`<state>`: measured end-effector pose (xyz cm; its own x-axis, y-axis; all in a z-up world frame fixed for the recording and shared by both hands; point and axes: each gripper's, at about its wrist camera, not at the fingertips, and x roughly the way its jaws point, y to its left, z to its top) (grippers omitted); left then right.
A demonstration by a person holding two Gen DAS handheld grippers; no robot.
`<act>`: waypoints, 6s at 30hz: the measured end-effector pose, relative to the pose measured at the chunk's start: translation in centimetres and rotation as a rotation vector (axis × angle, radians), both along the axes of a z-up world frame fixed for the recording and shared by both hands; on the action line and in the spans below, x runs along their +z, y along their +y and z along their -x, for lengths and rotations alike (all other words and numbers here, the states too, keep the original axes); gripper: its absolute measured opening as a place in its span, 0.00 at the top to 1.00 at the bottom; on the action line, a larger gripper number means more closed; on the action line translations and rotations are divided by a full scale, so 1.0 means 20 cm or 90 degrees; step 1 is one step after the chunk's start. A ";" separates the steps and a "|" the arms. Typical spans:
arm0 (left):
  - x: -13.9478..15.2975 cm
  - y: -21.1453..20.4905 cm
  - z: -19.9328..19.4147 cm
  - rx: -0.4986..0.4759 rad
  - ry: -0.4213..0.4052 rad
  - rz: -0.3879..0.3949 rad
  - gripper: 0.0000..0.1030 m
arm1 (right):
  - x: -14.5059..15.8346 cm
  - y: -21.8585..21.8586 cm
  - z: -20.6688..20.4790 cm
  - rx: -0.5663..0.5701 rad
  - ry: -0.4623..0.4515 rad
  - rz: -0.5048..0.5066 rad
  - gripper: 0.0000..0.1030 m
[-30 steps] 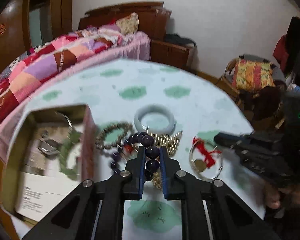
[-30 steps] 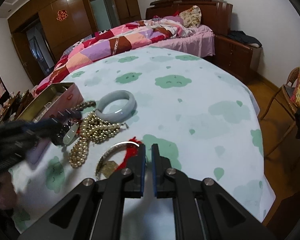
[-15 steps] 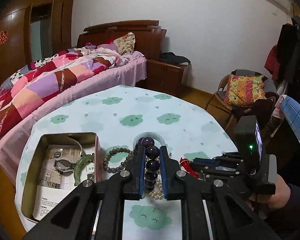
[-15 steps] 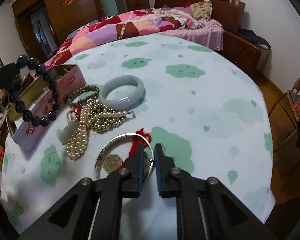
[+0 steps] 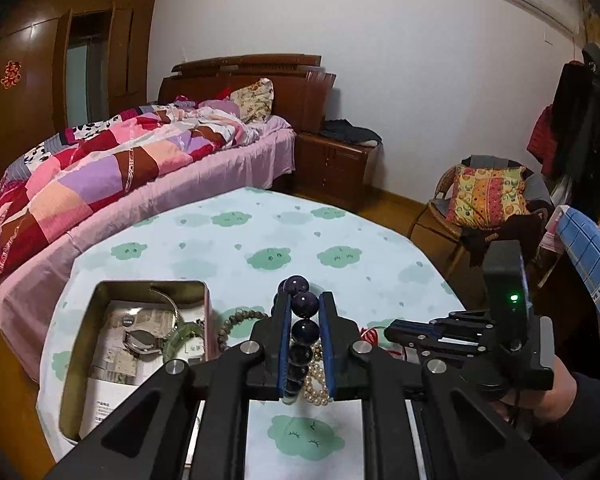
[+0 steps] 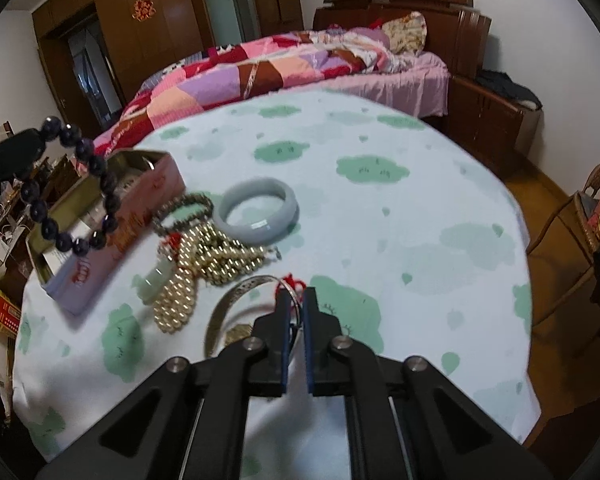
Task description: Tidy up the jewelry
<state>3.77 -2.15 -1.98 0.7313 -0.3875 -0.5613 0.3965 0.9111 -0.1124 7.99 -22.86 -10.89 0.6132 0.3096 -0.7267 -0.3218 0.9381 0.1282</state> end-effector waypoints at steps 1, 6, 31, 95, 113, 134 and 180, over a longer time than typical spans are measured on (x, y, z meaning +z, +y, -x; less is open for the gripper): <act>0.01 0.01 0.01 0.001 -0.003 0.002 0.87 | 0.02 0.00 0.01 0.000 -0.006 -0.003 0.92; 0.06 0.05 0.02 0.009 -0.018 0.006 0.87 | 0.15 0.03 0.03 0.004 -0.044 -0.012 0.93; -0.05 0.52 -0.12 0.138 0.011 0.020 0.87 | 0.35 0.67 -0.12 0.156 -0.101 -0.024 0.93; -0.37 -0.08 -0.12 0.064 0.081 -0.112 0.37 | -0.02 0.04 0.00 -0.046 -0.006 0.021 0.57; -0.57 -0.15 -0.19 0.040 0.175 -0.128 0.77 | -0.07 0.00 0.01 -0.054 -0.001 0.012 0.57; -0.48 -0.13 -0.11 0.004 0.141 -0.088 0.88 | -0.11 -0.01 0.00 -0.050 0.021 0.031 0.92; 0.01 0.32 0.00 0.099 0.012 0.015 0.88 | 0.38 0.42 0.03 0.091 -0.125 -0.032 0.93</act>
